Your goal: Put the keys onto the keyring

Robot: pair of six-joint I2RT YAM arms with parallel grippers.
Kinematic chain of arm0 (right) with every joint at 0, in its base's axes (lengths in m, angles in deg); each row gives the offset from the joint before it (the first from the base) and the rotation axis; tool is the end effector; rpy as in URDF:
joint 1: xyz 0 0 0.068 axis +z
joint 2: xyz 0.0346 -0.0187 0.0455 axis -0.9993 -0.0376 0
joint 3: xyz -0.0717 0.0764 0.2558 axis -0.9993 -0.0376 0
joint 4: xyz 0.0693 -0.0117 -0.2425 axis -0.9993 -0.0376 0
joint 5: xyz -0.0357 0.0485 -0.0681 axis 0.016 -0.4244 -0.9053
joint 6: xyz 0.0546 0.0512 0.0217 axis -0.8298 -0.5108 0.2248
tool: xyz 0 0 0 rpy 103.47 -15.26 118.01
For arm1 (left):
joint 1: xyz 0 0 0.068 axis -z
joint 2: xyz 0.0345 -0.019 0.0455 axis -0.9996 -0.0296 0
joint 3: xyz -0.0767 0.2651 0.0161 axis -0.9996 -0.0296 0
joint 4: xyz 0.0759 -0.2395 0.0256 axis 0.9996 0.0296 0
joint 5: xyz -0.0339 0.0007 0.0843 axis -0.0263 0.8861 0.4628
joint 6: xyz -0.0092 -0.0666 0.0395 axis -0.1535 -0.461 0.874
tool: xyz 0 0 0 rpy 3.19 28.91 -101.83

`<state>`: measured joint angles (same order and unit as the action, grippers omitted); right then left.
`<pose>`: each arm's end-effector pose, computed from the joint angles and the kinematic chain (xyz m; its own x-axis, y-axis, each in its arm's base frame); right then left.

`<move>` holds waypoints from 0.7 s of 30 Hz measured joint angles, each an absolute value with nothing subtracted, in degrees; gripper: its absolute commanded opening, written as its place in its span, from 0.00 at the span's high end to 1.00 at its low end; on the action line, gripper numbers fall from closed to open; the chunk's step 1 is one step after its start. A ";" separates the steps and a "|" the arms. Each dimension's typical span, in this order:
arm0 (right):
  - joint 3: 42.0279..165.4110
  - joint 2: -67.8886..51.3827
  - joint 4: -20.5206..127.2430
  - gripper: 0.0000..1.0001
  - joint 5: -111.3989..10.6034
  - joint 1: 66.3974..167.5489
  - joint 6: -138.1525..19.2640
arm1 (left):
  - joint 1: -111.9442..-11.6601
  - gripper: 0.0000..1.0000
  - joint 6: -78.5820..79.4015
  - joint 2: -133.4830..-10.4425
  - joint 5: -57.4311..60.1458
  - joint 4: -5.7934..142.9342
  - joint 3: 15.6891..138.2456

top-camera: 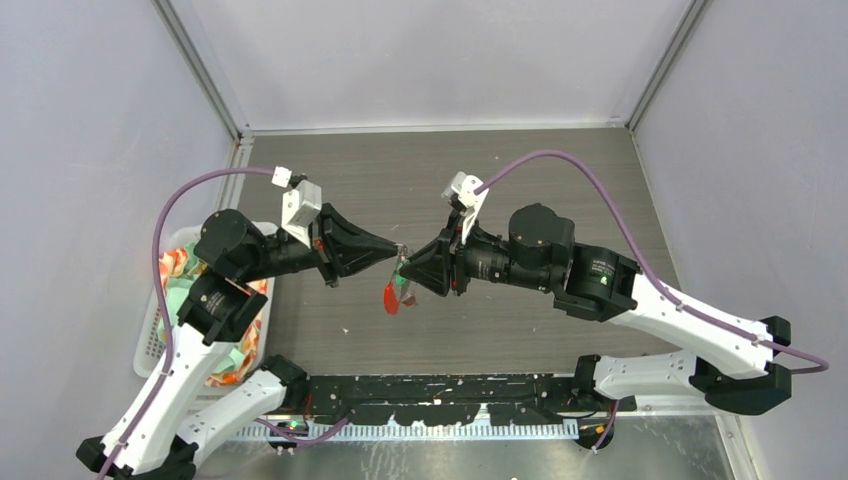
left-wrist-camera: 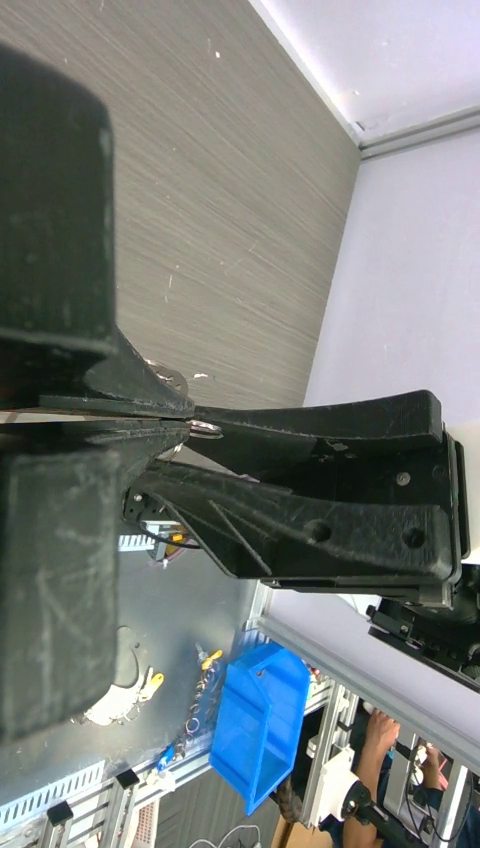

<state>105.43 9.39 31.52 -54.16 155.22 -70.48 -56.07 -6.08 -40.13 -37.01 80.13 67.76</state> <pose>0.0932 0.2355 0.4469 -0.3445 -0.0316 -0.9382 -0.8836 0.3485 0.3127 0.0978 -0.1189 0.4535 -0.1627 -0.1492 -0.9753 0.9693 0.1607 -0.1863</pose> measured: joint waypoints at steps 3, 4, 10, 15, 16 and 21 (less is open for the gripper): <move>105.05 10.04 32.02 0.92 -54.57 155.22 -70.04 | -56.07 1.00 -6.05 -39.58 -37.04 80.15 67.74; 105.01 10.42 31.85 0.95 -54.60 155.22 -69.65 | -56.07 1.00 -6.05 -39.39 -37.01 80.15 67.71; 105.03 12.62 31.37 0.99 -55.49 155.22 -68.81 | -56.07 1.00 -6.03 -38.90 -36.93 80.19 67.43; 105.19 12.67 30.06 0.99 -55.93 155.22 -68.31 | -56.07 1.00 -5.64 -38.73 -36.97 80.41 67.25; 105.32 12.67 29.64 0.99 -55.95 155.22 -68.18 | -56.07 1.00 -5.53 -38.62 -36.97 80.56 67.21; 105.69 13.06 28.88 0.99 -55.95 155.22 -67.85 | -56.07 1.00 -4.39 -38.49 -37.80 80.91 65.96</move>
<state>105.69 13.06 28.88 -55.95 155.22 -67.85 -56.07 -4.39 -38.49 -37.80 80.91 65.96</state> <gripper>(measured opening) 0.032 0.010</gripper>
